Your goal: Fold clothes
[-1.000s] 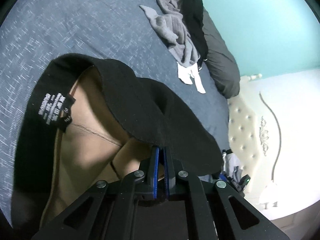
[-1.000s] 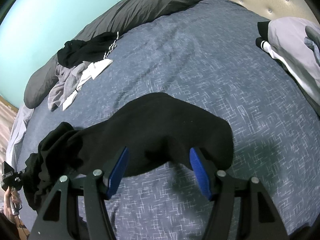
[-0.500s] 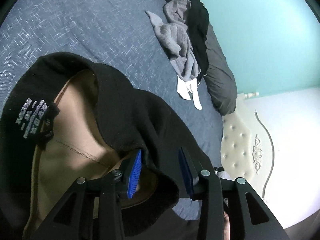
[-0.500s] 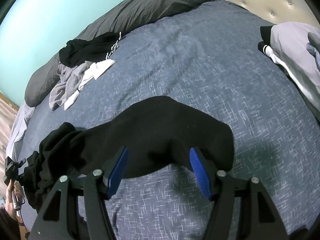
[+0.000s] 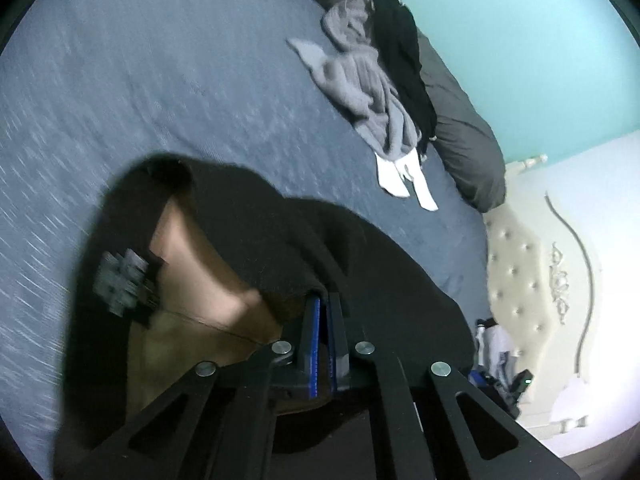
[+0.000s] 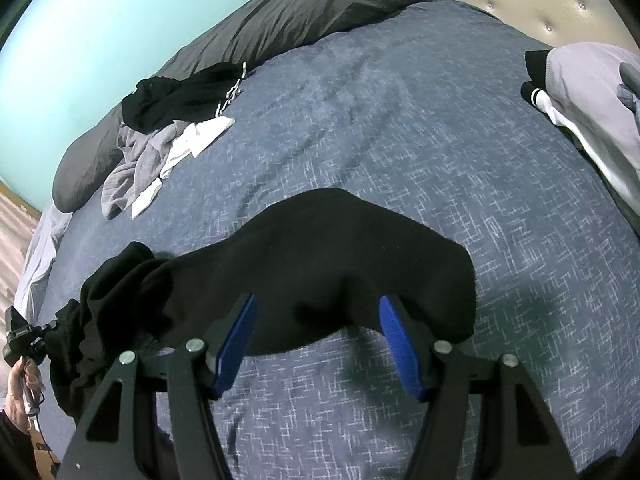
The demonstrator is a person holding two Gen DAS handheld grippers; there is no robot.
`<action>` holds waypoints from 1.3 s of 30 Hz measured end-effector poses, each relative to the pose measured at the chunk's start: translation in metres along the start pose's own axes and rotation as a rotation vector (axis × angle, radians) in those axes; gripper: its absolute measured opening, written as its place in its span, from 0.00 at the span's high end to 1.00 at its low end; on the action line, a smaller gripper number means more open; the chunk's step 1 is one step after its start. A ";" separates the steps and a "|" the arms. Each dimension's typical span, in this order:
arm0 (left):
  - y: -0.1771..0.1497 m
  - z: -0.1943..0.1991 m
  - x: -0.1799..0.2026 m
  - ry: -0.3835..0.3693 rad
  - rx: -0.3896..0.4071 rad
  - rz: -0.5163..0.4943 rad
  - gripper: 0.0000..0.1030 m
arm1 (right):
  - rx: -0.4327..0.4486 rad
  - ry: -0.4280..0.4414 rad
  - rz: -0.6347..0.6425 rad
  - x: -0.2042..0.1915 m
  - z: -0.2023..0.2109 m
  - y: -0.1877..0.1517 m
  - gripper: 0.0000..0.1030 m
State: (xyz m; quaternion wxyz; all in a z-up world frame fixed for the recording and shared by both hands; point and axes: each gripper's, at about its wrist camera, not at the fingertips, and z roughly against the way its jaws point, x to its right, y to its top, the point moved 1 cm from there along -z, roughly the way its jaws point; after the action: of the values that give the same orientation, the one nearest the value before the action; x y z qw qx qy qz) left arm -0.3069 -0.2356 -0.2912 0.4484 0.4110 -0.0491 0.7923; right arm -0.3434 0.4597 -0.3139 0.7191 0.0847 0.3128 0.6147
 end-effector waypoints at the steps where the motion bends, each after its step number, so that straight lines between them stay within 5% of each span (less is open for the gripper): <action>1: 0.007 0.008 -0.001 0.012 0.019 -0.003 0.98 | 0.002 -0.001 -0.002 0.001 0.001 0.000 0.37; 13: 0.079 0.049 -0.009 0.169 0.144 -0.024 0.98 | 0.056 -0.061 -0.074 0.025 0.001 0.011 0.37; 21: 0.078 0.025 -0.045 0.251 0.103 0.014 0.98 | 0.085 -0.098 -0.151 0.051 0.003 0.027 0.33; 30: 0.066 0.014 -0.073 0.275 0.078 0.043 0.97 | -0.045 -0.062 -0.247 0.073 -0.034 0.025 0.28; 31: 0.065 0.014 -0.075 0.277 0.075 0.043 0.97 | -0.040 -0.062 -0.244 0.072 -0.034 0.024 0.32; 33: 0.064 0.012 -0.076 0.278 0.072 0.040 0.97 | -0.044 -0.063 -0.228 0.069 -0.038 0.023 0.67; 35: 0.063 0.012 -0.076 0.281 0.069 0.034 0.97 | -0.043 -0.068 -0.191 0.062 -0.039 0.026 0.87; 39: 0.064 0.013 -0.075 0.284 0.068 0.027 0.97 | 0.041 -0.085 -0.076 0.042 -0.018 0.044 0.93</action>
State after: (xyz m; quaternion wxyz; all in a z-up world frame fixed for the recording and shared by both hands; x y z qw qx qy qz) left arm -0.3275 -0.3295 -0.3158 0.4257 0.3091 0.0361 0.8497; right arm -0.3883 0.5049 -0.3206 0.7525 0.1134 0.2975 0.5765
